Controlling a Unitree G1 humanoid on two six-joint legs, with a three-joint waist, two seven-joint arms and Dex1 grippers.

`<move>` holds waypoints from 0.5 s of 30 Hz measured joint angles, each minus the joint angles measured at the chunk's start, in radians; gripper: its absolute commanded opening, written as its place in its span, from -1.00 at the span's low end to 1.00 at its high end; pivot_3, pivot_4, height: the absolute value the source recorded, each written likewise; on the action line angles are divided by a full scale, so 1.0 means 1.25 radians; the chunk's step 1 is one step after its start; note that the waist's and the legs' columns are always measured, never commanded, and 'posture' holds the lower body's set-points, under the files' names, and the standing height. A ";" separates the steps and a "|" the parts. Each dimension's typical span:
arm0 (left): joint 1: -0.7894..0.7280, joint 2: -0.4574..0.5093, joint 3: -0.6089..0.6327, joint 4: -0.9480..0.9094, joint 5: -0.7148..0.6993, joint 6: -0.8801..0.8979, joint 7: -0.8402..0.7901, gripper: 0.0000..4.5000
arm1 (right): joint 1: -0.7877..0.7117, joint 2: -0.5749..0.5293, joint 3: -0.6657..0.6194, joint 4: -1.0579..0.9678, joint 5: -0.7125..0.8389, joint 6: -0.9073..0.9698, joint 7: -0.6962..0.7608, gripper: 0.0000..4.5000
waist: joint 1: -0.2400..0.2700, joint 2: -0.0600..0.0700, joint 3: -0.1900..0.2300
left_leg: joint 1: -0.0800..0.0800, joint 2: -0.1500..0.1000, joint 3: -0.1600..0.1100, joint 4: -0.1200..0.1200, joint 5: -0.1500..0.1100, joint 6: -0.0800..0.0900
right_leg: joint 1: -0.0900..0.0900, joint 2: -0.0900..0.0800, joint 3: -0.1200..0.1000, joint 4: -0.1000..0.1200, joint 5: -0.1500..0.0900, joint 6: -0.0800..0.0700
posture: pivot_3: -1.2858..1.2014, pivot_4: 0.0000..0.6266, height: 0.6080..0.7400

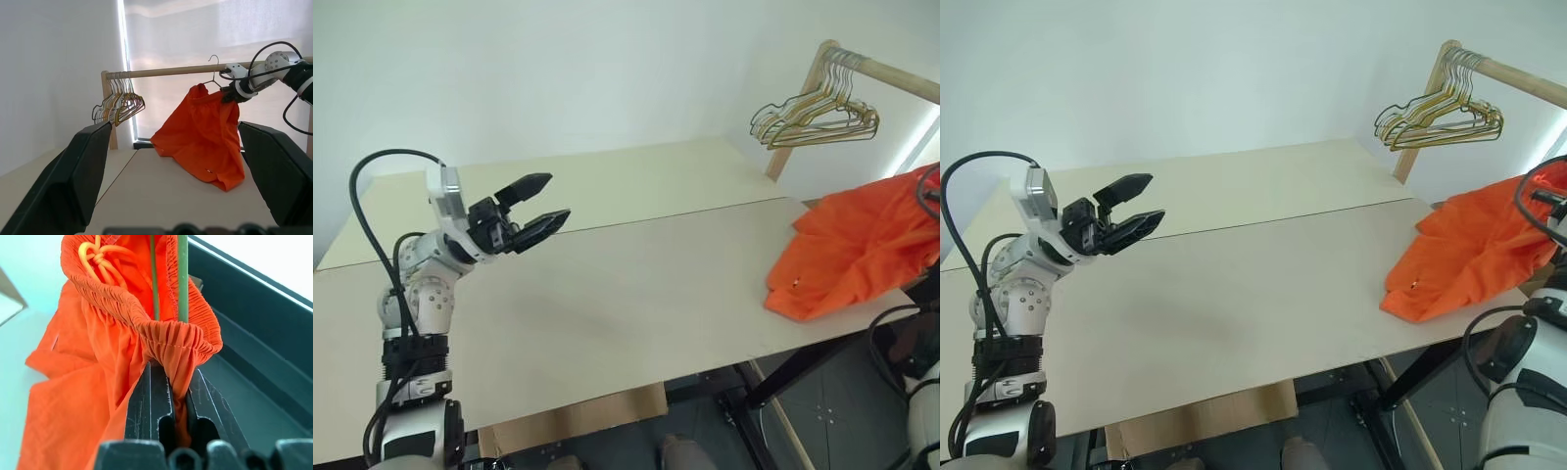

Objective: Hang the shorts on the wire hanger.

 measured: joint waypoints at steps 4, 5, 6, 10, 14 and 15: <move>0.009 0.000 0.000 -0.013 0.000 0.000 0.012 0.99 | -0.034 -0.010 -0.005 0.113 0.009 -0.068 -0.016 -1.00 | 0.000 0.000 0.000 | 0.001 0.000 0.001 -0.001 0.000 0.000 | 0.000 0.000 0.000 0.000 0.000 0.000 | -0.01 -1.00 1.00; 0.012 0.000 0.000 -0.018 0.000 0.000 0.016 0.99 | -0.045 -0.017 -0.009 0.145 0.012 -0.081 -0.017 -1.00 | 0.001 0.001 0.000 | 0.000 0.000 0.001 -0.001 0.000 0.000 | 0.000 0.000 0.000 0.000 0.000 0.000 | -0.01 -1.00 1.00; 0.015 0.001 0.000 -0.019 0.000 0.000 0.017 0.99 | -0.056 -0.023 -0.017 0.173 0.022 -0.090 -0.019 -1.00 | 0.001 0.001 0.000 | 0.001 0.000 0.001 -0.001 0.000 0.000 | 0.000 0.000 0.000 -0.001 0.000 0.000 | -0.01 -1.00 1.00; 0.034 0.001 -0.003 -0.032 0.001 0.000 0.024 0.99 | -0.097 -0.046 -0.042 0.254 0.056 -0.120 -0.036 -1.00 | 0.003 0.001 0.001 | 0.001 0.000 0.001 -0.003 0.000 0.000 | 0.000 0.000 0.001 -0.002 0.000 0.000 | -0.01 -1.00 1.00; 0.043 0.001 -0.003 -0.046 0.001 0.000 0.027 0.99 | -0.116 -0.060 -0.061 0.304 0.090 -0.134 -0.065 -1.00 | 0.008 0.001 0.001 | 0.001 0.000 0.001 -0.004 0.000 0.000 | 0.000 0.000 0.001 -0.003 0.000 0.000 | 0.00 -1.00 1.00; 0.043 0.001 -0.003 -0.048 0.001 0.000 0.027 0.99 | -0.117 -0.061 -0.062 0.311 0.096 -0.137 -0.074 -1.00 | 0.009 0.001 0.001 | 0.001 0.000 0.001 -0.004 0.000 0.000 | 0.000 0.000 0.001 -0.003 0.000 0.000 | 0.00 -1.00 1.00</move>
